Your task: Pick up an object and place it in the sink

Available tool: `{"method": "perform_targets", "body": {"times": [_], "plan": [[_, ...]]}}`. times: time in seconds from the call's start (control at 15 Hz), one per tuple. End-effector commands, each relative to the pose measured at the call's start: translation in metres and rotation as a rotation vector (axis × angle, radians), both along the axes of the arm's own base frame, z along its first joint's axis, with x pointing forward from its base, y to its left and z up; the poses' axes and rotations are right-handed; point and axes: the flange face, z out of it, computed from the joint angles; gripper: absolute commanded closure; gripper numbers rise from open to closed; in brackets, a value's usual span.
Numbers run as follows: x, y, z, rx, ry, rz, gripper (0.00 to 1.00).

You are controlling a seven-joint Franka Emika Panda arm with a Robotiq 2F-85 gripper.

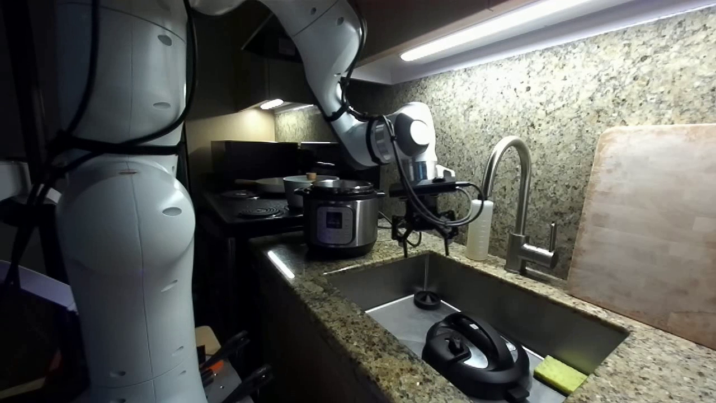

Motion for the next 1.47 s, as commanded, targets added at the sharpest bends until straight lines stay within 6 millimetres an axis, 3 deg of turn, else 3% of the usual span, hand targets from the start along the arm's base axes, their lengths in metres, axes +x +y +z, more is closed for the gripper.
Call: {"method": "perform_targets", "body": {"times": [0.0,0.13,0.27,1.4], "plan": [[-0.015,0.018,-0.004,0.001,0.013,0.006,0.0],[-0.039,0.041,-0.008,-0.001,0.024,0.016,0.0],[-0.046,0.043,-0.004,-0.002,0.02,0.015,0.0],[-0.046,0.038,-0.003,-0.002,0.017,0.006,0.0]]}}
